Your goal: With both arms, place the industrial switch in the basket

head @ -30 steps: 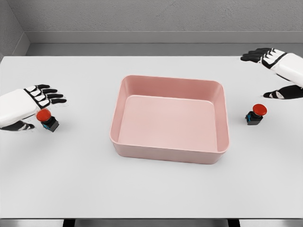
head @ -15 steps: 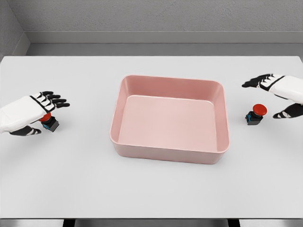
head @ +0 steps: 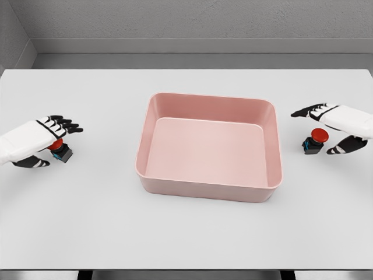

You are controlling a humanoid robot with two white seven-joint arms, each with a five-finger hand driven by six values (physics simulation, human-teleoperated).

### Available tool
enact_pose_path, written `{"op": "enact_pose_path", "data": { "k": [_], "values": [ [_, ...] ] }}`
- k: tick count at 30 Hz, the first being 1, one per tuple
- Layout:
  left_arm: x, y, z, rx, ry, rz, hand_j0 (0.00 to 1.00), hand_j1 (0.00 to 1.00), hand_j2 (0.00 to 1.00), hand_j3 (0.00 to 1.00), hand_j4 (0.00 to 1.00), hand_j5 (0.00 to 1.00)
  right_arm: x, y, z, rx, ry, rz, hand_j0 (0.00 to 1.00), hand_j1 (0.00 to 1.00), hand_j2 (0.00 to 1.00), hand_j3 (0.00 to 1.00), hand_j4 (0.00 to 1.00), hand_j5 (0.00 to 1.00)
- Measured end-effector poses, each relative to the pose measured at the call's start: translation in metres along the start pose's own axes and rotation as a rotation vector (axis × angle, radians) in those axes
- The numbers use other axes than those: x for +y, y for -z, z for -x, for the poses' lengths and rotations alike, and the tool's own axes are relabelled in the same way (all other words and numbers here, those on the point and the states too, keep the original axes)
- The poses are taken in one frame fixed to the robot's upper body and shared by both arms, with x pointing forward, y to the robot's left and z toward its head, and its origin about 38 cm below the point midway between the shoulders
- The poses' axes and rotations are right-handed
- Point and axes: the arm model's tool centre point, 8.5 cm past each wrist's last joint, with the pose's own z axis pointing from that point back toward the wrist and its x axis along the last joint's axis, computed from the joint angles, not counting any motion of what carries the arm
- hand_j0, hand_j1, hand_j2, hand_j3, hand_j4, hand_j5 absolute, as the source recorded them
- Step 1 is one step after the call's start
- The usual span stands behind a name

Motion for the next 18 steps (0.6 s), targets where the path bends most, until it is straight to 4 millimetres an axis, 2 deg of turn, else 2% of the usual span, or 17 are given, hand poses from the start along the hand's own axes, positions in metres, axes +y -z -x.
{"op": "enact_pose_path", "data": {
  "k": [3,4,5,8,11,13,15,16,17,18],
  "values": [
    [-0.001,0.001,-0.001,-0.002,-0.004,-0.001,1.00,1.00,1.00,1.00,1.00,1.00,0.005,0.001,0.006,0.018,0.011,-0.007,1.00,1.00,1.00,1.00,1.00,1.00],
    [-0.001,0.001,-0.001,-0.002,-0.005,-0.002,0.91,0.91,0.91,0.91,0.91,0.91,0.007,0.001,0.007,0.022,0.013,-0.009,1.00,1.00,1.00,1.00,1.00,1.00],
    [-0.002,0.001,-0.001,-0.002,-0.005,-0.003,0.79,0.79,0.79,0.79,0.79,0.79,0.008,0.002,0.008,0.024,0.014,-0.010,1.00,1.00,1.00,1.00,1.00,1.00],
    [-0.001,0.001,-0.001,-0.002,-0.006,-0.008,0.75,0.75,0.75,0.75,0.75,0.75,0.010,0.003,0.010,0.031,0.020,-0.014,1.00,1.00,1.00,1.00,1.00,1.00],
    [-0.001,0.002,-0.001,-0.002,-0.007,-0.011,0.63,0.63,0.63,0.63,0.63,0.63,0.013,0.007,0.012,0.047,0.023,-0.016,1.00,1.00,1.00,1.00,1.00,1.00],
    [-0.001,0.001,-0.001,-0.002,-0.007,-0.011,0.63,0.63,0.63,0.63,0.63,0.63,0.012,0.009,0.014,0.058,0.024,-0.011,1.00,1.00,1.00,1.00,1.00,1.00],
    [-0.001,0.001,-0.001,-0.002,-0.007,-0.011,0.54,0.54,0.54,0.54,0.54,0.54,0.012,0.010,0.016,0.068,0.029,-0.009,1.00,1.00,1.00,1.00,1.00,1.00],
    [-0.001,0.001,-0.001,-0.002,-0.007,-0.011,0.54,0.54,0.54,0.54,0.54,0.54,0.013,0.011,0.017,0.072,0.030,-0.008,1.00,1.00,1.00,1.00,1.00,1.00],
    [-0.001,0.001,-0.001,-0.002,-0.008,-0.011,0.46,0.46,0.46,0.46,0.46,0.46,0.011,0.011,0.018,0.073,0.029,-0.003,1.00,1.00,1.00,1.00,1.00,1.00],
    [0.000,0.001,-0.001,-0.002,-0.006,-0.012,0.44,0.44,0.44,0.44,0.44,0.44,0.011,0.013,0.018,0.073,0.032,-0.002,1.00,1.00,1.00,1.00,1.00,1.00]
  ]
}}
